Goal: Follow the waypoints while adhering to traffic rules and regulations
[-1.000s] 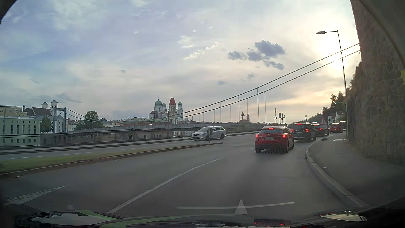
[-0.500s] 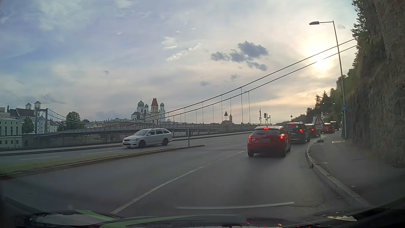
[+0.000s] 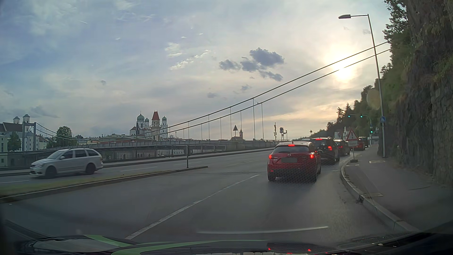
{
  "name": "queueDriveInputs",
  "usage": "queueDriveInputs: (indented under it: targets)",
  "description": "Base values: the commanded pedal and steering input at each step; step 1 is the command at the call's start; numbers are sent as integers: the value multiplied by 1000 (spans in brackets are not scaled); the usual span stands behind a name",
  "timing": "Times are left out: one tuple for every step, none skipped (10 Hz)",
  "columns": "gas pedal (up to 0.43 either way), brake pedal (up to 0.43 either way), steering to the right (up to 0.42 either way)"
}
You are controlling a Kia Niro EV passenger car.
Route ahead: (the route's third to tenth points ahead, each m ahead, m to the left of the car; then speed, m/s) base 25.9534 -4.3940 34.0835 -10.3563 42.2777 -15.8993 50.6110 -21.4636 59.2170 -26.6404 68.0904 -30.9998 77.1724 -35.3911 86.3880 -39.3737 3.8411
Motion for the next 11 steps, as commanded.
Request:
queueDriveInputs:
  targets:
    - [0, 177, 124]
    - [0, 171, 124]
    - [0, 165, 123]
    - [0, 165, 121]
    - [0, 165, 117]
    - [0, 152, 116]
    - [0, 146, 116]
    - [0, 146, 116]
    - [0, 146, 116]
    - [0, 152, 116]
    - [0, 146, 115]
